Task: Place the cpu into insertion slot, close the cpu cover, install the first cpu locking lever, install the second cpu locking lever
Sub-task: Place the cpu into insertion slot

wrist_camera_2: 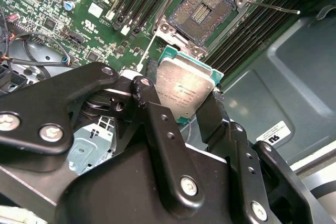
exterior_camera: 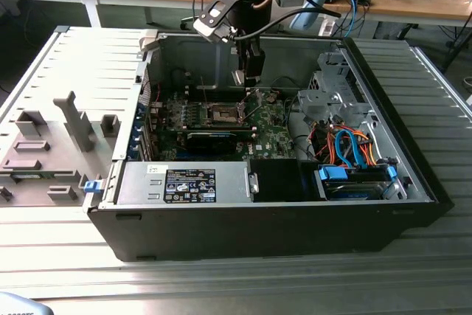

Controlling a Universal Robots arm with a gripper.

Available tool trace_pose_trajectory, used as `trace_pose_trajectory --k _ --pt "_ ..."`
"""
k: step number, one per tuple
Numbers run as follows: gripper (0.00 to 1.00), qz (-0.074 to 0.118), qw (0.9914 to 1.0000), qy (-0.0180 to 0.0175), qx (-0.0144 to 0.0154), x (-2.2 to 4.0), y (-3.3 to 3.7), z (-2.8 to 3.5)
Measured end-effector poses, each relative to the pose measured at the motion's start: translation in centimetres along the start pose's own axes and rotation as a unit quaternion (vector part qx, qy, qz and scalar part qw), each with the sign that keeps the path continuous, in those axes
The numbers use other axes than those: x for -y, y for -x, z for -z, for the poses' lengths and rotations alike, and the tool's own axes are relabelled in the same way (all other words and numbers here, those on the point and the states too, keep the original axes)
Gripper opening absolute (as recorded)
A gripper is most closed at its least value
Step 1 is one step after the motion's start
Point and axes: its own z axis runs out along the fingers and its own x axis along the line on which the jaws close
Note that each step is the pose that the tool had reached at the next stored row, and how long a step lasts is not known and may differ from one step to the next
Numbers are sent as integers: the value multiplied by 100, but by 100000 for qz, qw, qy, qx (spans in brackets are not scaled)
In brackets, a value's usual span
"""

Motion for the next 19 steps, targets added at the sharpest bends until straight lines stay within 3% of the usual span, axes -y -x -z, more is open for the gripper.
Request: trace_pose_trajectory --k 19 --pt "54 0 100000 1 0 4 1 -46"
